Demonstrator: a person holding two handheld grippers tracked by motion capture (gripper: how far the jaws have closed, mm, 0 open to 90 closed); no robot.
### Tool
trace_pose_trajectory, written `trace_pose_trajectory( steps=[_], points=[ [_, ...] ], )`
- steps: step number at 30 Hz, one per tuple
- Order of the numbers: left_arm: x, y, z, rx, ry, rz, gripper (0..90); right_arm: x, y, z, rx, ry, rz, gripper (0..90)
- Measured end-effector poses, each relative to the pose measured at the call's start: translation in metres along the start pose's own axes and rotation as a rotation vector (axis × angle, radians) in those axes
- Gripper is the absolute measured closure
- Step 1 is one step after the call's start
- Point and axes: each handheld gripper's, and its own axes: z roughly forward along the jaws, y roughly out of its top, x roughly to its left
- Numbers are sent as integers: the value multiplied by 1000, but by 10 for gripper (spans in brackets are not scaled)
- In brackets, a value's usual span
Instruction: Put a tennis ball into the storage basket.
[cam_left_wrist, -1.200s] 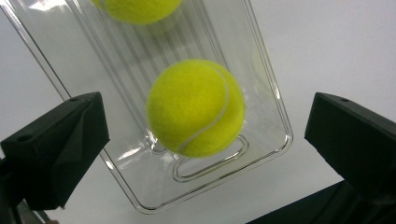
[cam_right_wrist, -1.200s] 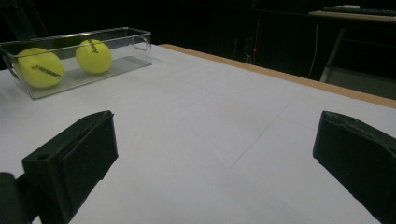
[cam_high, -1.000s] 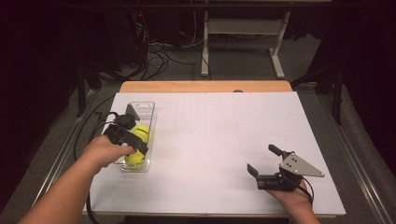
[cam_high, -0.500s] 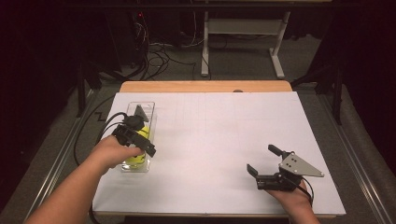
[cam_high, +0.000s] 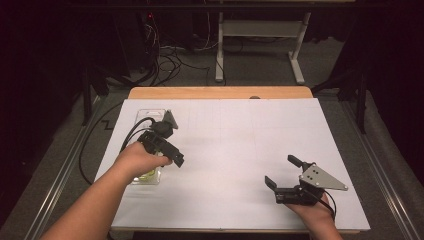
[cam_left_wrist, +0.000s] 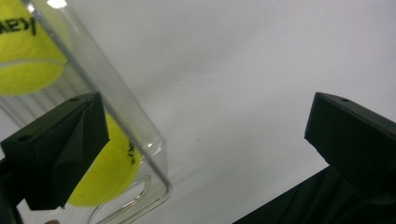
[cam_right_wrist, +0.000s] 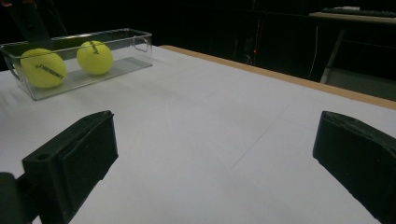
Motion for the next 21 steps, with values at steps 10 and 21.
trace_pose_trajectory(
  steps=[10, 21],
  points=[
    [-32, 18, 3, 8, 4, 52, 7, 1, 0, -1, -3, -2, 3, 3],
    [-49, 25, 9, 5, 6, 92, 7, -1, 0, -2, -6, -6, 8, 3]
  ],
)
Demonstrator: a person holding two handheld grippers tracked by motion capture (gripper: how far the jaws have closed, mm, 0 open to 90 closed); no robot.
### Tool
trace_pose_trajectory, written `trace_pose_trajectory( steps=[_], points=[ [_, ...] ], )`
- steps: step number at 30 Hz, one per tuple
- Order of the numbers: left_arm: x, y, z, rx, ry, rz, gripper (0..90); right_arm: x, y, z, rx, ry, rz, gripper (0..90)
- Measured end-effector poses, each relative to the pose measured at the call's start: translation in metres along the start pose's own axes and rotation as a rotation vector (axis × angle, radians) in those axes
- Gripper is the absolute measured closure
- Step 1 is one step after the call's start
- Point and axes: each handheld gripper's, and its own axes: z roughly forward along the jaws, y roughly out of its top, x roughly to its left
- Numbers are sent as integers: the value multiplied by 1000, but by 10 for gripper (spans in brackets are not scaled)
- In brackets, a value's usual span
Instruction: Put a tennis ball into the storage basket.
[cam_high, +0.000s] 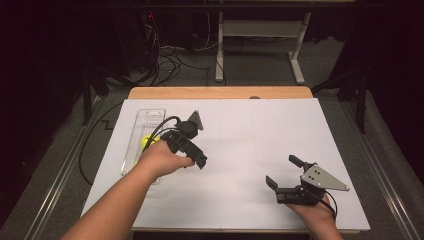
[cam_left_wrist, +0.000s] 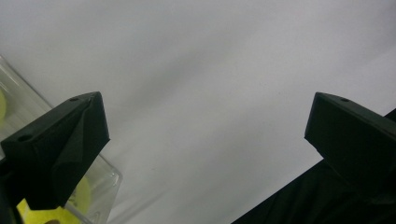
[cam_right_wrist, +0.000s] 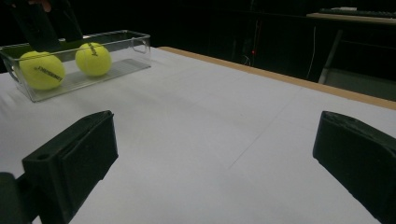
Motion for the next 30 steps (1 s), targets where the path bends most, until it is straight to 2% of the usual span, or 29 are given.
trace_pose_trajectory(
  steps=[12, 22, 26, 28, 30],
  points=[
    [0, -6, 46, 25, -20, 7, 7, 0, 0, 0, -4, 2, 5, 3],
    [1, -15, 69, 14, -30, 4, 7, 1, -1, 1, 1, 9, 0, 3],
    [0, -22, 74, -38, -55, 0, 7, 1, -1, 2, 4, 9, -3, 3],
    [-2, -29, 75, -92, -57, 5, 7, 2, -1, 2, 4, 13, -5, 3],
    [-5, -37, 74, -175, -58, 9, 7, 2, -1, 1, 3, 14, -5, 2]
  ],
)
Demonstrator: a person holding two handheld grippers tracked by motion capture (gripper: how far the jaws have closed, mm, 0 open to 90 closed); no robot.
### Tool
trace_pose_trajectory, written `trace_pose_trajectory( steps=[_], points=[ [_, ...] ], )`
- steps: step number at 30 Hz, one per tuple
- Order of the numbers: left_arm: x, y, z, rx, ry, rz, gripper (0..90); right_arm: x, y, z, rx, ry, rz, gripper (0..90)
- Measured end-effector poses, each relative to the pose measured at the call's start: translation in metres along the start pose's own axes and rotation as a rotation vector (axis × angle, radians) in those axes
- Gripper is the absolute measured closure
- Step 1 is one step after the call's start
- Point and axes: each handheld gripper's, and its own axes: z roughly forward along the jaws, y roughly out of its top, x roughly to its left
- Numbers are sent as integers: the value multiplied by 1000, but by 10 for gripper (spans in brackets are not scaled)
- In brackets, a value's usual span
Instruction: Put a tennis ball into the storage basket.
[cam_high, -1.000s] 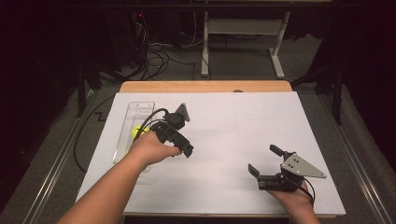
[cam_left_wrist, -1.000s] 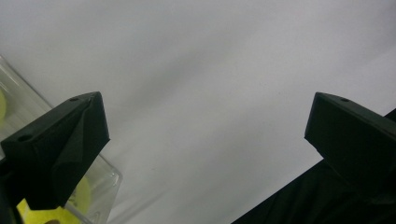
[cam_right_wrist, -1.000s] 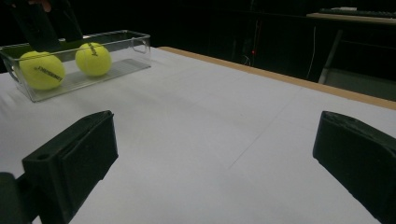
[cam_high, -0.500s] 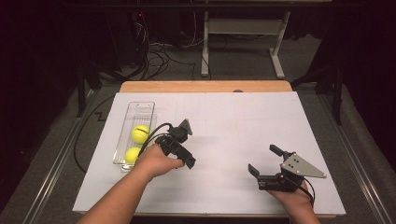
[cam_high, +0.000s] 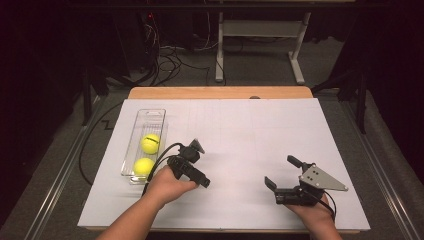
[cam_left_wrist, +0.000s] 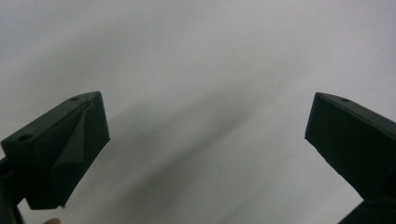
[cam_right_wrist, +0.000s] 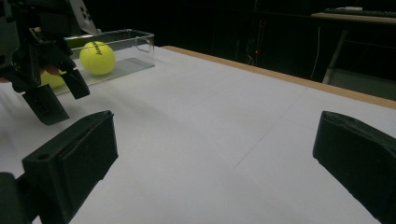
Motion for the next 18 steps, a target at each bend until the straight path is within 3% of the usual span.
trace_pose_trajectory(
  steps=[4, 9, 18],
  points=[
    [-2, -15, -7, -136, -2, 31, 7, 0, 0, 0, 2, -1, 2, 3],
    [2, -32, -9, -293, -58, 43, 18, 1, 0, 0, 0, -1, -2, 3],
    [8, -50, -2, -469, -97, 100, 13, 3, -2, 2, 10, -2, 7, 3]
  ],
)
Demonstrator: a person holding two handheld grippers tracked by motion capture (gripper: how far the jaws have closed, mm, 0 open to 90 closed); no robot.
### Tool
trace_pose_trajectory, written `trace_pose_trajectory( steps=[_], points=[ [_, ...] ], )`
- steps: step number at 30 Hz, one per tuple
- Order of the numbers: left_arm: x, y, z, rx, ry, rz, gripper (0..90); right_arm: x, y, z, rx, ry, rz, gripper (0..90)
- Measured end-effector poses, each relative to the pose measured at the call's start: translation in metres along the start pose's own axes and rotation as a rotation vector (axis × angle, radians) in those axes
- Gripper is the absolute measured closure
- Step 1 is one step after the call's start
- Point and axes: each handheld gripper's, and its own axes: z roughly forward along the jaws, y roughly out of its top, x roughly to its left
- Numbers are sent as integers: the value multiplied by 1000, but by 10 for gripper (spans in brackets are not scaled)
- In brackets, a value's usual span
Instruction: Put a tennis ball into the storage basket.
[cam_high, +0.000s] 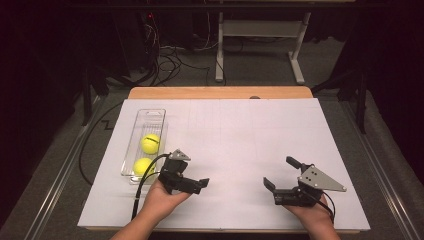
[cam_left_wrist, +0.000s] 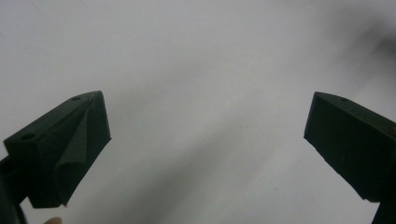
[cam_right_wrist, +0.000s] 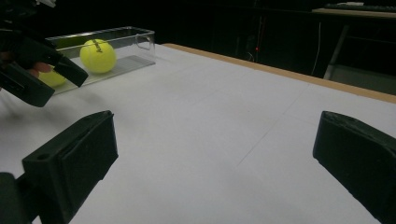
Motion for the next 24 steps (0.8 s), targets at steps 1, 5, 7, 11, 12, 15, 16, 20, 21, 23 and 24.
trace_pose_trajectory(
  steps=[1, 5, 7, 11, 12, 15, 16, 20, 21, 23, 24],
  points=[
    [0, -3, 0, -19, -13, 9, 13, 0, 0, 0, 3, -1, 2, 3],
    [-2, -9, 0, -70, -22, 87, 3, 0, 0, 2, 5, -8, 15, 2],
    [-1, -10, -3, -118, -36, 84, 3, -1, -1, 3, 5, -15, 22, 2],
    [4, -10, -4, -155, -52, 75, 4, -3, -3, 4, 16, -30, 33, 2],
    [5, -11, -4, -158, -54, 79, 4, -4, -4, 5, 19, -35, 39, 2],
    [3, -13, -6, -167, -61, 97, 4, -6, -4, 5, 21, -56, 54, 2],
    [1, -14, -8, -178, -57, 118, 4, -7, -4, 4, 20, -61, 58, 2],
    [-1, -16, -18, -238, -83, 124, 3, -6, -3, 1, 12, -74, 57, 2],
    [0, -16, -21, -262, -87, 123, 3, -6, -2, 0, 9, -75, 57, 2],
    [2, -17, -28, -312, -93, 121, 4, -6, -1, -2, -2, -75, 59, 2],
    [3, -17, -30, -330, -100, 118, 3, -6, -1, -4, -5, -75, 60, 2]
  ],
)
